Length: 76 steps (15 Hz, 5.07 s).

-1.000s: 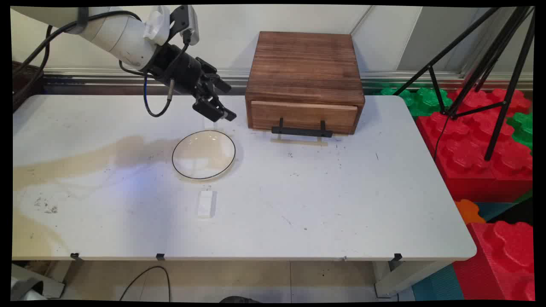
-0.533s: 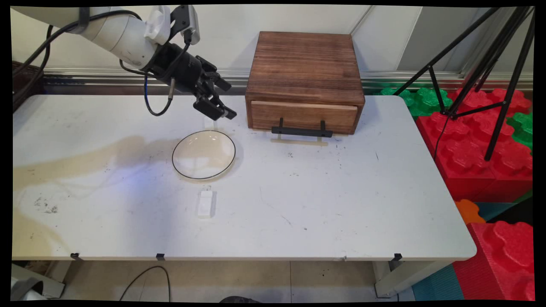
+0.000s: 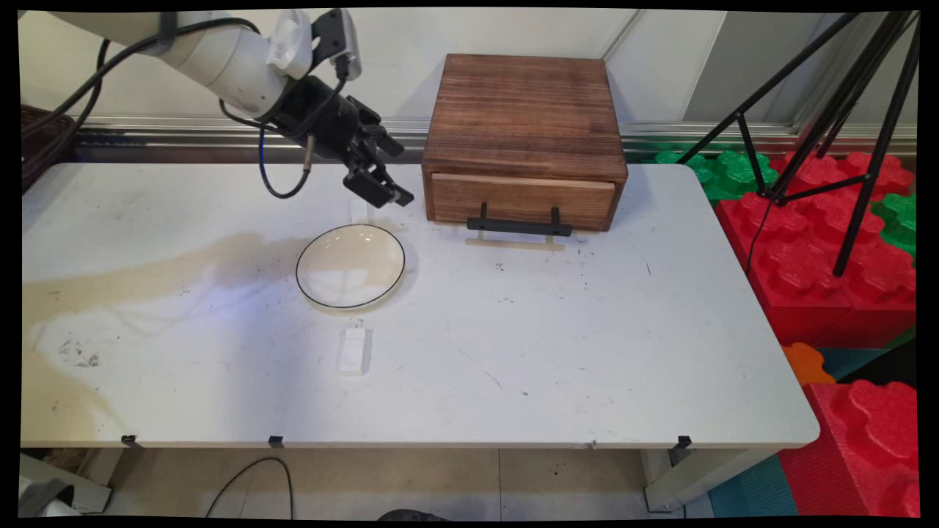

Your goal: Open the drawer

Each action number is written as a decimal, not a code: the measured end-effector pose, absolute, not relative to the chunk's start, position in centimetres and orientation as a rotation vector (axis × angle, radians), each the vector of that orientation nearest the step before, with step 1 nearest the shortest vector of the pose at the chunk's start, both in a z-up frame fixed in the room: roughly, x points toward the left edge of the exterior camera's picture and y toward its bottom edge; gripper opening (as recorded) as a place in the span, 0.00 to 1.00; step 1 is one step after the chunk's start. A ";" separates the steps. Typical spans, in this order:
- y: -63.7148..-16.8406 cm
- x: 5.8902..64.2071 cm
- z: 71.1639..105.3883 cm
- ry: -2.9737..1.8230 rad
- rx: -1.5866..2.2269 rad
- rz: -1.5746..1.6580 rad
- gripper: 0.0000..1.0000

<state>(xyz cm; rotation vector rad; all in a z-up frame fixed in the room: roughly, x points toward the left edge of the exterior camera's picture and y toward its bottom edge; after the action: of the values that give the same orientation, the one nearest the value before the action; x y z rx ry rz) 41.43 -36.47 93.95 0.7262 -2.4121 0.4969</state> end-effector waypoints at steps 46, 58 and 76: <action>-49.1 20.5 82.6 -2.649 0.792 0.515 1.00; -50.2 19.0 80.1 -2.677 0.841 0.468 1.00; -46.1 18.6 80.7 -2.691 0.822 0.421 1.00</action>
<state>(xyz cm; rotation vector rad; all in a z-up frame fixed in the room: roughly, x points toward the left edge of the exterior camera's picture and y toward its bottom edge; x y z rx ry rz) 18.58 -46.13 80.71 0.8225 -2.6907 0.4205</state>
